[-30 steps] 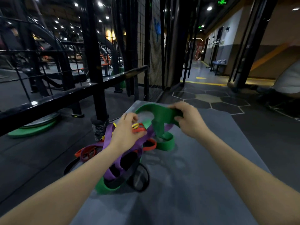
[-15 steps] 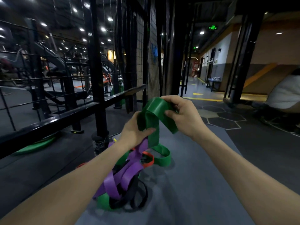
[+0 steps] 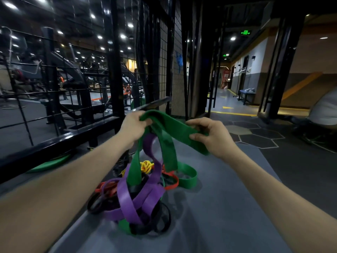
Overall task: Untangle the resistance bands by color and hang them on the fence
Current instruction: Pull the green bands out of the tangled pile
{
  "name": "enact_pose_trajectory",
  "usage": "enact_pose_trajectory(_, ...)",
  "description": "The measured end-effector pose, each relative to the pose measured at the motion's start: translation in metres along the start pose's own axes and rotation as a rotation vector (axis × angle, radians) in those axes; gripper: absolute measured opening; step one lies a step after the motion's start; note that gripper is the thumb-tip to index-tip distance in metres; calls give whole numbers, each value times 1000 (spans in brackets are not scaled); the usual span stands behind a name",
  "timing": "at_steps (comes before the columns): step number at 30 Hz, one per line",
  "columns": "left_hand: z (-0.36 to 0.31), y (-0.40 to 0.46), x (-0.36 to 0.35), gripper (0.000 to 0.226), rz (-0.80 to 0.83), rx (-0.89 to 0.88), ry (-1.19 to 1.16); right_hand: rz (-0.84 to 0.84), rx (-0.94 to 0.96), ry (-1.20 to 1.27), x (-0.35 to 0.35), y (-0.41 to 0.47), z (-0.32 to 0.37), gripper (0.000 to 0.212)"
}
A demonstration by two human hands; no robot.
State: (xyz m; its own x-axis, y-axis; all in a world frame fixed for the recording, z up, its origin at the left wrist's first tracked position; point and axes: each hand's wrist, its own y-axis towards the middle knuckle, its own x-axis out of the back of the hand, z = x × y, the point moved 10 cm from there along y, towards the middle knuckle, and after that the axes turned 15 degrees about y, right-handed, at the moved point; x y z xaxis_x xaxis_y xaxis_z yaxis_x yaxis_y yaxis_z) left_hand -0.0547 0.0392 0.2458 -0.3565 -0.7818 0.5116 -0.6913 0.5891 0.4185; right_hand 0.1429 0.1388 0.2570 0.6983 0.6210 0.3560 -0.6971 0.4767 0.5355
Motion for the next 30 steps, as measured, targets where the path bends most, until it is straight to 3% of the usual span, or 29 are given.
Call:
enact_pose_trajectory(3, -33, 5, 15, 16, 11, -71, 19, 60, -37, 54, -19, 2, 5, 53)
enact_pose_trajectory(6, -56, 9, 18, 19, 0, -102, 35, 175, -13, 154, -40, 5, 16, 49)
enact_pose_trajectory(9, -68, 7, 14, 13, -39, -134, 126, 87, -31, 313, -34, 11, 17, 51)
enact_pose_trajectory(13, -61, -6, -13, 17, -51, -151, 265, -19, -11, 224, -15, 5, 8, 42)
enact_pose_trajectory(16, -46, -16, -44, 11, 54, -170, 263, -63, -55, 192, 2, -8, -14, 29)
enact_pose_trajectory(19, -23, -28, -73, 33, 143, -186, 317, -193, -120, 148, 41, -25, -45, 29)
enact_pose_trajectory(24, 51, -68, -128, 66, 424, -182, 495, -261, -329, -224, 96, -76, -107, 35)
enact_pose_trajectory(27, 98, -91, -145, 65, 519, -148, 596, -262, -488, -255, 105, -111, -152, 39)
enact_pose_trajectory(30, 139, -107, -157, 50, 636, -51, 625, -209, -617, -318, 100, -140, -187, 45)
